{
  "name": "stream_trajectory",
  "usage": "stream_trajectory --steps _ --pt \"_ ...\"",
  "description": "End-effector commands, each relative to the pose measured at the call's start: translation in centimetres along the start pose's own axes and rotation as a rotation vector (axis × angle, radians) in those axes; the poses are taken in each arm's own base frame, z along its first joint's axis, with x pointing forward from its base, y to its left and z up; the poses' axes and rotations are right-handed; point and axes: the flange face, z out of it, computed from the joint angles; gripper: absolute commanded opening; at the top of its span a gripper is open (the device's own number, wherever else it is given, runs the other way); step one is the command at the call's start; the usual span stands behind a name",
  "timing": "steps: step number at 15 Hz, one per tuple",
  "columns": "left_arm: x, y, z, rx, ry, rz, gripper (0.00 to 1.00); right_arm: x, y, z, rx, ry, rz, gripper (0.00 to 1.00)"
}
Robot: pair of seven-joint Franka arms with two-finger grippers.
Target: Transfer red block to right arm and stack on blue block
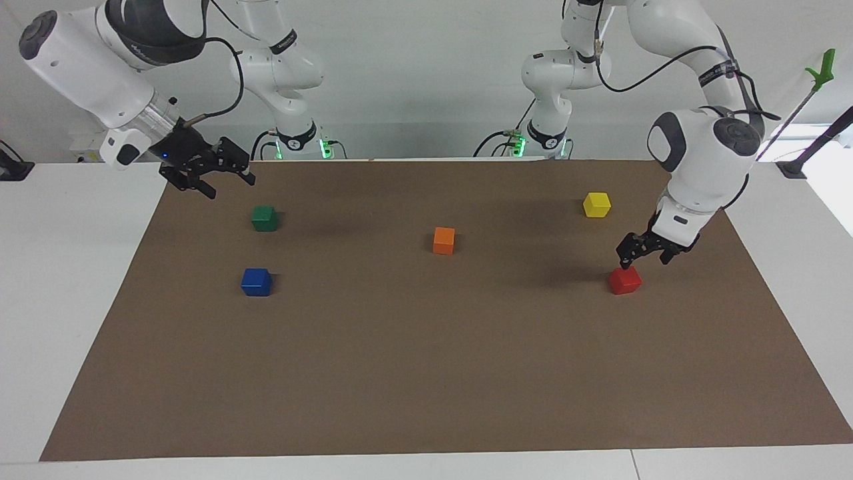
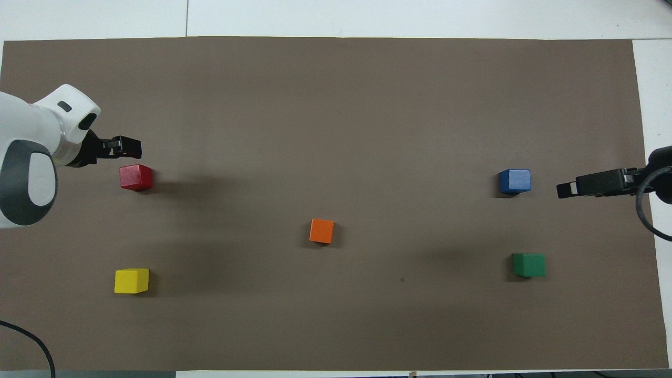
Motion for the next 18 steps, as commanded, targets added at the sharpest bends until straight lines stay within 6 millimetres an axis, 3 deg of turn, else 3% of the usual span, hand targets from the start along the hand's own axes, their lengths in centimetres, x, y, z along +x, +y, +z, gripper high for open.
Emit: stream_trajectory --steps 1,5,10,13,14,15,16,18 --pt "-1.0 -1.7 2.5 -0.004 0.032 -0.012 1.00 -1.2 1.1 1.5 0.156 0.041 -0.021 1.00" --pt "-1.7 -2.0 5.0 -0.004 0.024 -0.017 1.00 -2.1 2.5 6.0 0.448 0.069 -0.036 1.00" --pt "-2.4 -1.3 9.1 -0.006 0.004 -0.004 1.00 -3.5 1.4 9.0 0.772 0.074 -0.055 1.00" --pt "-2.6 -1.5 9.4 -0.006 -0.003 -0.007 0.98 -4.3 0.9 11.6 0.957 0.109 -0.066 1.00" --pt "-2.6 -1.5 9.5 -0.005 -0.006 -0.008 0.68 -4.2 0.5 12.3 1.019 0.102 -0.058 1.00" --pt "-2.5 -1.3 9.3 -0.006 -0.009 -0.007 0.21 -4.0 0.0 12.5 1.075 0.101 -0.055 1.00" --pt "-2.4 -1.8 9.1 -0.005 -0.015 -0.013 0.00 -3.9 -0.9 13.0 1.119 0.100 -0.053 1.00" --pt "-2.2 -1.3 8.6 -0.008 -0.040 -0.022 0.00 -4.1 -3.2 14.2 1.258 0.101 -0.037 1.00"
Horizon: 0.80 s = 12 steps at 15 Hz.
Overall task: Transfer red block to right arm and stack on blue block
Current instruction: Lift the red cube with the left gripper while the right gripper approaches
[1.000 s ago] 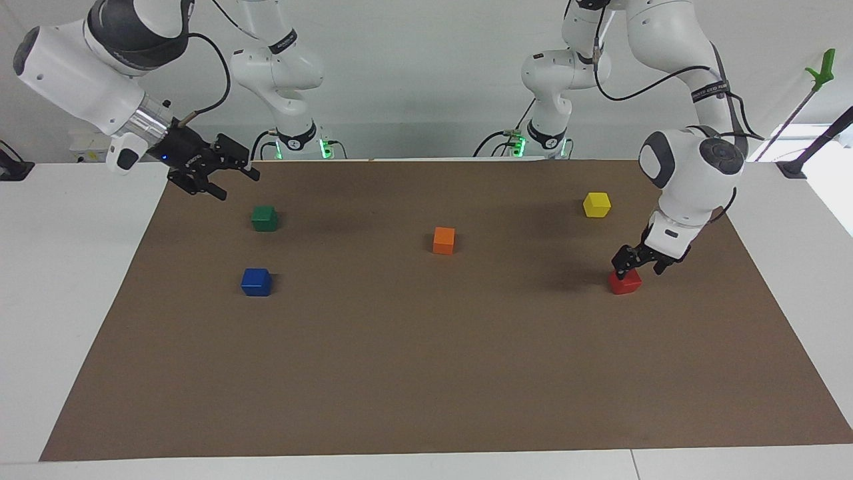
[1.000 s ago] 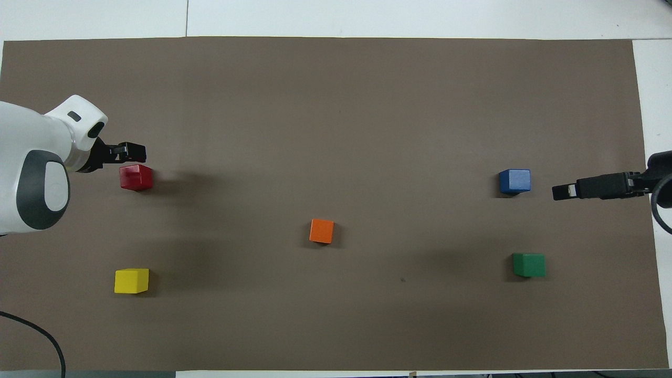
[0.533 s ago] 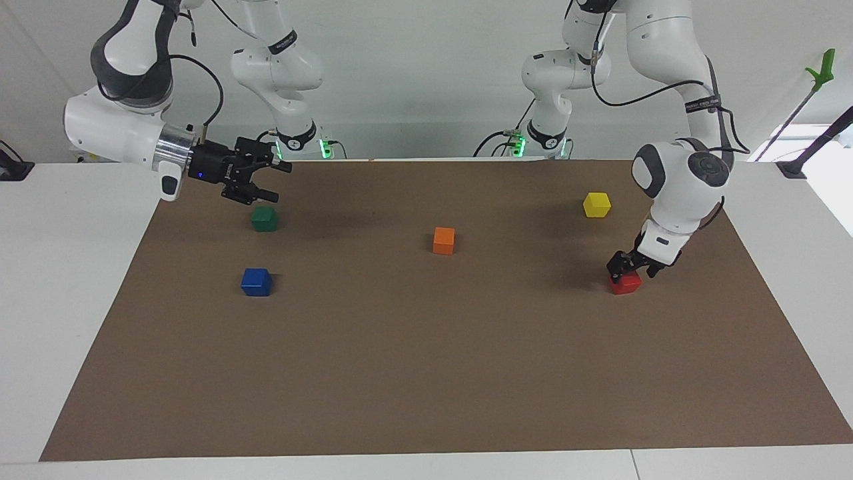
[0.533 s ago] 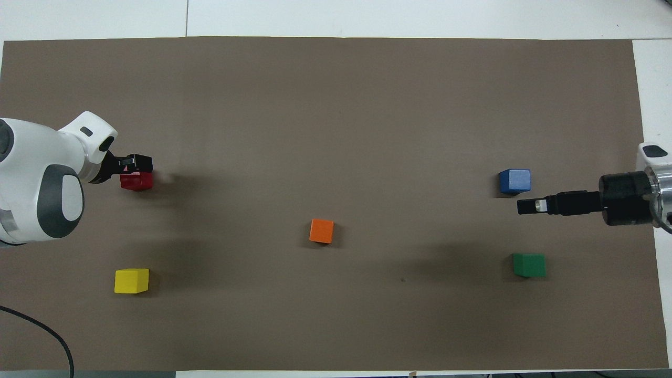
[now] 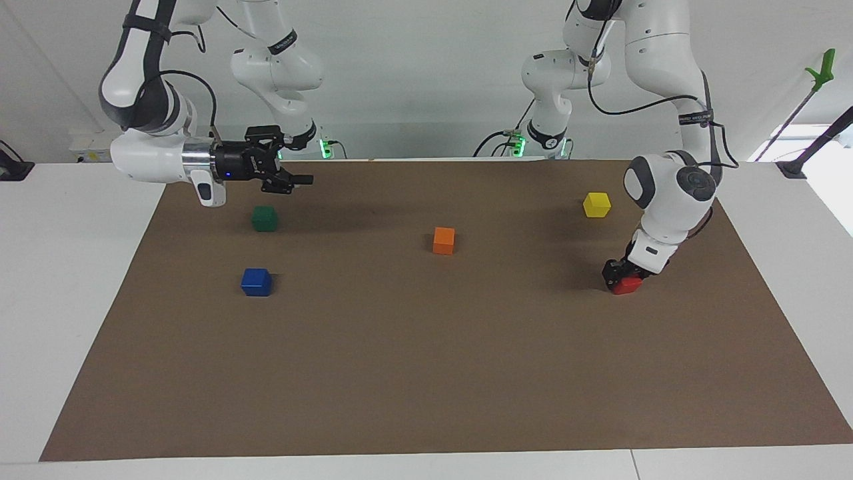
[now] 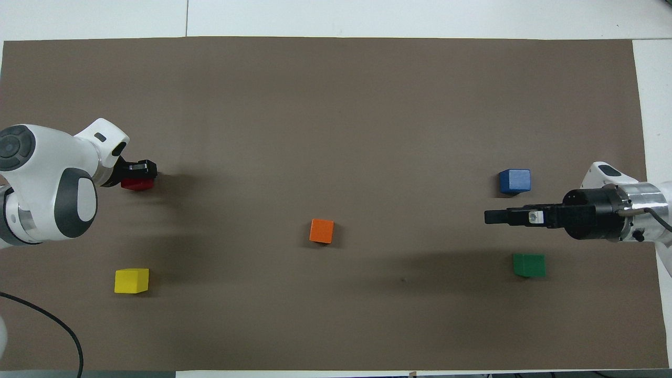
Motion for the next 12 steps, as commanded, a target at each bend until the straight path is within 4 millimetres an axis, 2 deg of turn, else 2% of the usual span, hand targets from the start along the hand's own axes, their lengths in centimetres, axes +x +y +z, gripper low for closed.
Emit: stream_trajectory --steps 1,3,6,7,8,10,12 --pt "0.3 0.4 -2.1 -0.014 -0.041 -0.021 0.00 -0.7 0.6 3.5 0.179 0.030 0.007 1.00" --pt "1.2 1.7 -6.7 -0.032 -0.093 -0.152 0.00 -1.0 0.2 6.2 0.276 0.053 0.018 1.00" --pt "1.1 7.7 -14.5 -0.055 -0.181 -0.273 0.00 -1.4 0.9 10.5 0.460 0.080 0.069 1.00" --pt "0.4 9.9 -17.6 -0.079 -0.208 -0.310 0.00 -1.5 1.1 11.3 0.492 0.080 0.080 1.00" --pt "-0.5 11.2 -19.7 -0.104 -0.243 -0.365 0.00 -1.8 1.5 12.5 0.551 0.077 0.098 1.00" --pt "-3.7 15.0 -24.3 -0.166 -0.276 -0.431 0.00 -2.3 3.6 14.8 0.687 0.061 0.121 1.00" --pt "-6.8 17.2 -28.3 -0.201 -0.330 -0.583 0.00 -2.8 4.9 16.3 0.747 0.051 0.135 1.00"
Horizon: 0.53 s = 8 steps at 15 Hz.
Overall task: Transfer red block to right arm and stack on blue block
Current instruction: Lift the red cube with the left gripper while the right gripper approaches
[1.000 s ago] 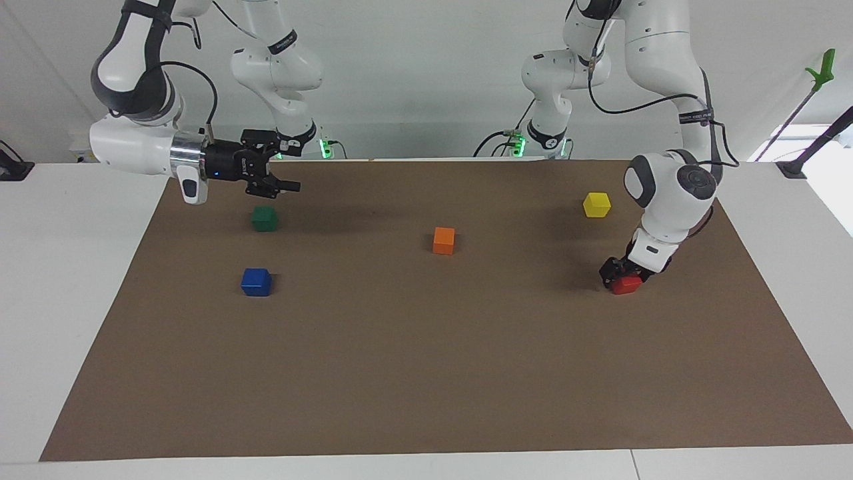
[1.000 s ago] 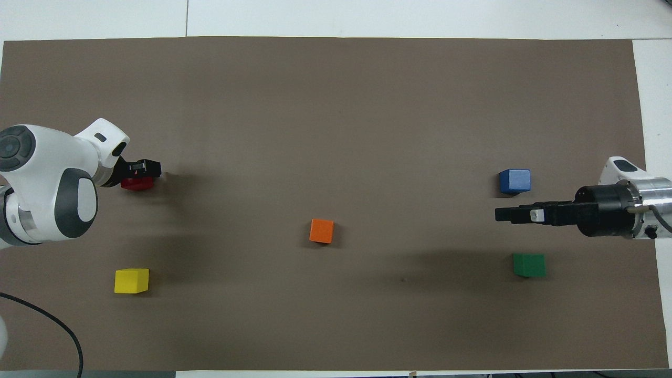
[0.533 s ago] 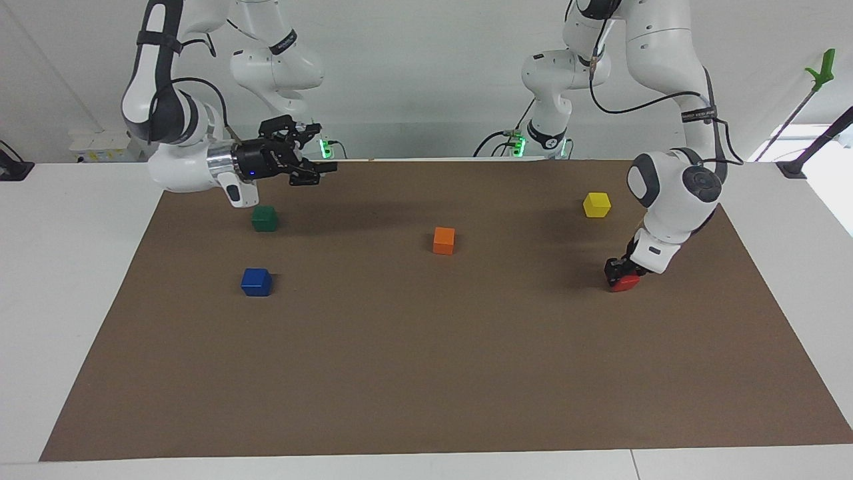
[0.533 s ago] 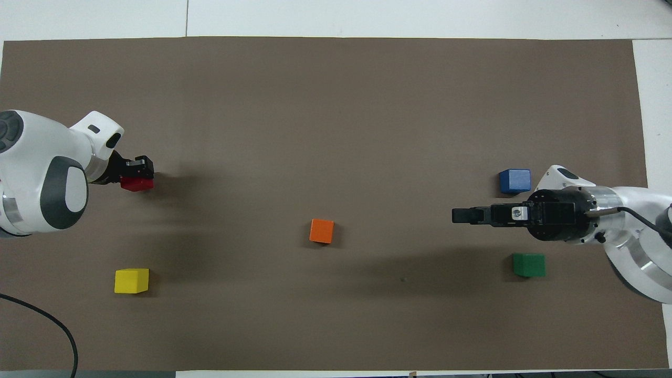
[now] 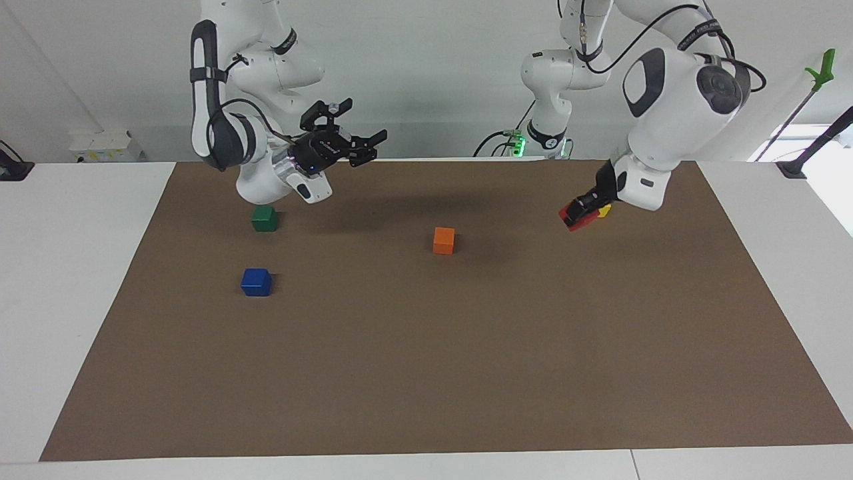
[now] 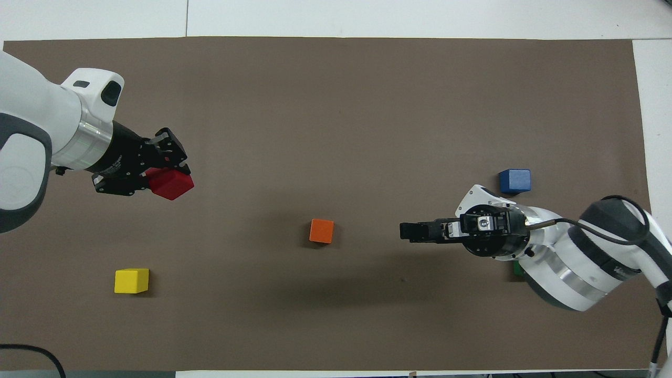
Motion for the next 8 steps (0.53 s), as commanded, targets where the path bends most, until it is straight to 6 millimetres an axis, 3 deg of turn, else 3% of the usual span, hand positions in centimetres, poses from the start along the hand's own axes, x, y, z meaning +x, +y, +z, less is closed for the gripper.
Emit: stream_trajectory --steps 1,3,5,8 --pt "-6.5 1.0 -3.2 -0.068 -0.100 -0.236 0.00 -0.1 3.6 -0.2 0.113 0.003 0.015 1.00" --pt "-10.3 2.8 -4.8 -0.143 -0.179 -0.429 0.00 -0.4 5.8 0.1 0.177 0.000 0.043 1.00" --pt "-14.0 5.8 -4.9 -0.182 -0.242 -0.543 0.00 -0.9 6.6 0.9 0.191 -0.003 0.056 1.00" --pt "-18.8 10.5 -4.9 -0.264 -0.311 -0.866 0.00 -1.3 10.1 0.6 0.261 0.018 0.091 1.00"
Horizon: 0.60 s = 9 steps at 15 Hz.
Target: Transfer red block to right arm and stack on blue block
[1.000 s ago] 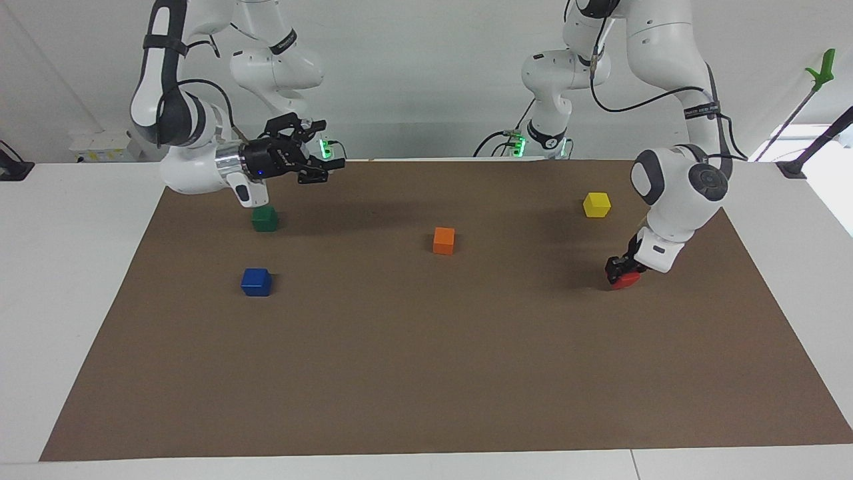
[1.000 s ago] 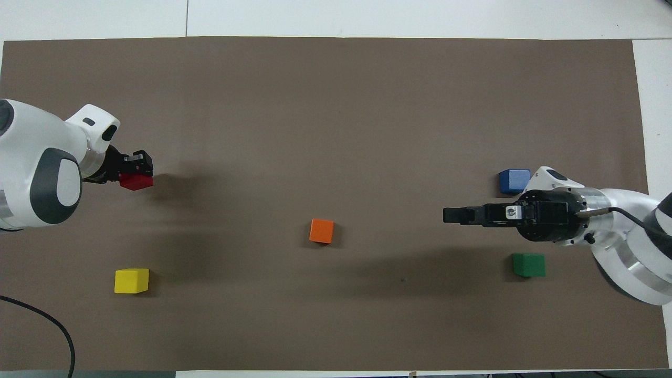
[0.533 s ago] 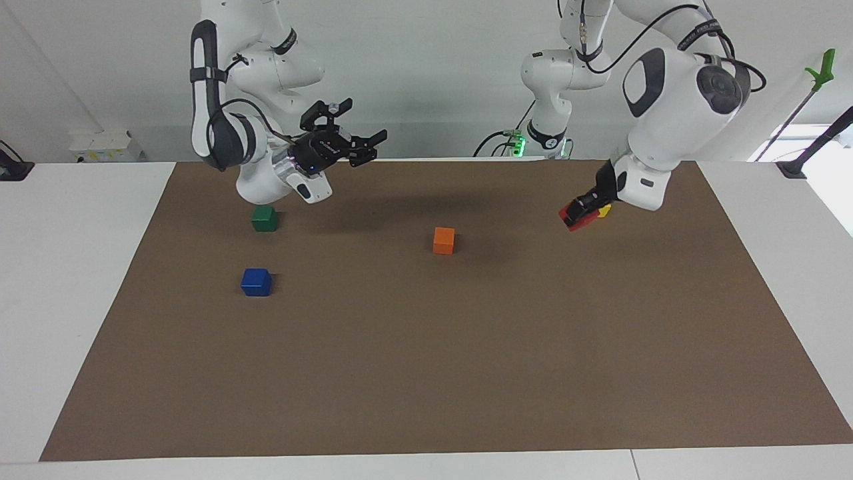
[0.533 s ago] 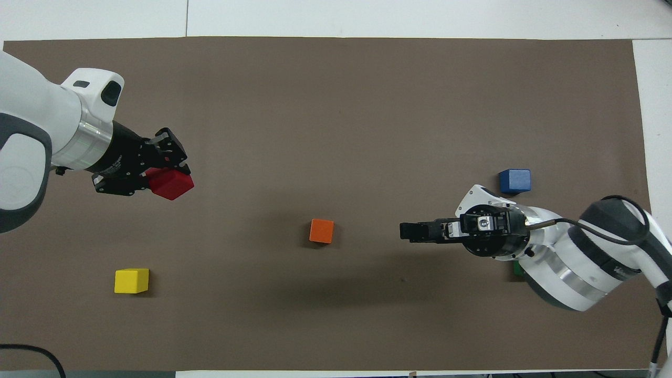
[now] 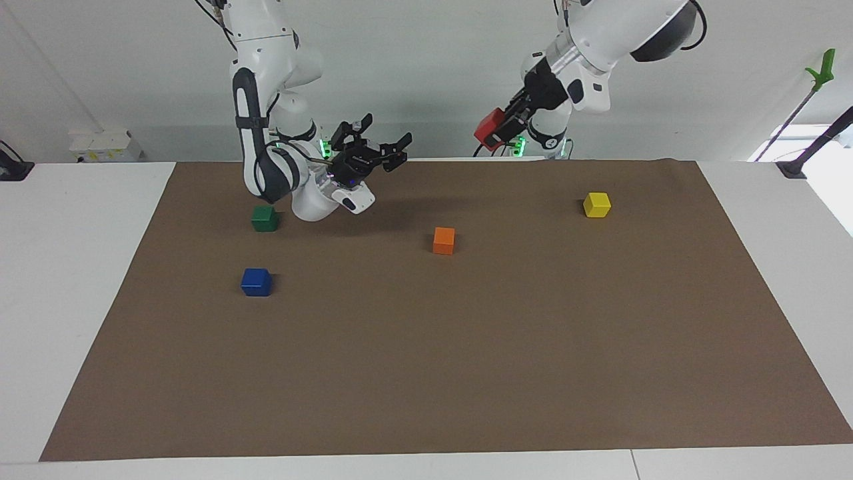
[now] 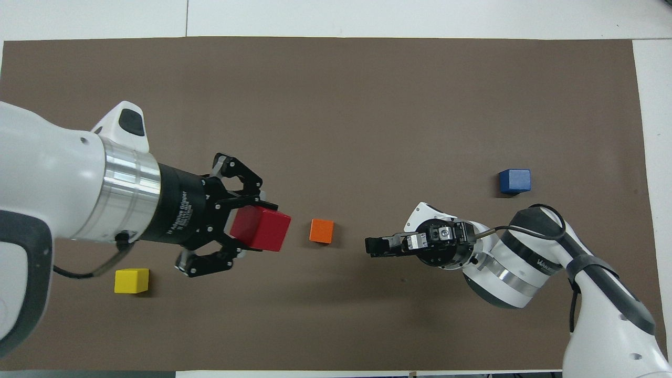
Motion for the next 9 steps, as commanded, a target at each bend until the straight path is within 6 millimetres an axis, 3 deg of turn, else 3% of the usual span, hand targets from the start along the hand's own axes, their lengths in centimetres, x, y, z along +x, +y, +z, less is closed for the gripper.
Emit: stream_trajectory --steps 1,5,7,9 --pt "-4.8 0.3 2.3 -0.092 -0.055 -0.280 0.00 -0.2 2.6 -0.7 0.061 0.018 0.003 1.00" --pt "-7.1 -0.2 4.2 -0.119 -0.071 -0.445 0.00 0.1 4.5 -1.9 0.050 0.057 0.008 1.00" --pt "-8.1 -1.5 5.6 -0.109 -0.057 -0.515 0.00 -0.4 5.4 -1.2 0.055 0.044 0.015 1.00" --pt "-7.9 -3.1 7.6 -0.124 -0.033 -0.547 0.00 -0.5 5.5 -0.8 0.059 0.035 0.020 1.00"
